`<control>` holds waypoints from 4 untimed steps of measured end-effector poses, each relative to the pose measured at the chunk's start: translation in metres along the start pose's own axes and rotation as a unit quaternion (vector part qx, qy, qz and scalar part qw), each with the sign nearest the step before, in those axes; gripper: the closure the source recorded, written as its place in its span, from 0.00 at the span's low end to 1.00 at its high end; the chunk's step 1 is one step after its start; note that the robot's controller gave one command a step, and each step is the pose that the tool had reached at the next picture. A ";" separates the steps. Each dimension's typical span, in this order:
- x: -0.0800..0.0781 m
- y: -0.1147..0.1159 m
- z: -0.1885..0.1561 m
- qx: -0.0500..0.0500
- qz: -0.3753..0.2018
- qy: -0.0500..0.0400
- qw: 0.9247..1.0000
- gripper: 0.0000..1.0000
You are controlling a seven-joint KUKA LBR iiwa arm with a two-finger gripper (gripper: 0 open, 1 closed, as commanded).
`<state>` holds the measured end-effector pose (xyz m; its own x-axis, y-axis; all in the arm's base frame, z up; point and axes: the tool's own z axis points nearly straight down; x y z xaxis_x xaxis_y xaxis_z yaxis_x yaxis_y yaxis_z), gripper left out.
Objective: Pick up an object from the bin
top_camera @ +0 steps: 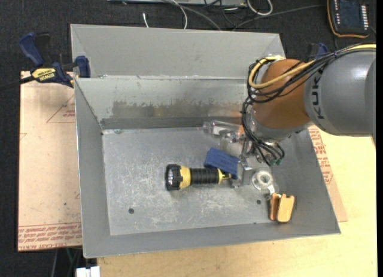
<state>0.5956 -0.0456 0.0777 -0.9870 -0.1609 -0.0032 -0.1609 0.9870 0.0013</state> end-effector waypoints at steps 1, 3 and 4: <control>-0.003 0.014 -0.068 0.000 -0.012 -0.008 1.000 0.00; 0.007 0.024 0.007 0.002 -0.118 -0.011 0.993 0.00; 0.001 -0.005 0.011 -0.001 -0.005 -0.003 1.000 1.00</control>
Offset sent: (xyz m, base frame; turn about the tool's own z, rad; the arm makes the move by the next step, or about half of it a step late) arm -0.0032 -0.0088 -0.0158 -0.0006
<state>0.5959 -0.0509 0.0665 -0.9853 -0.1708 -0.0089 -0.1708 0.9853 0.0030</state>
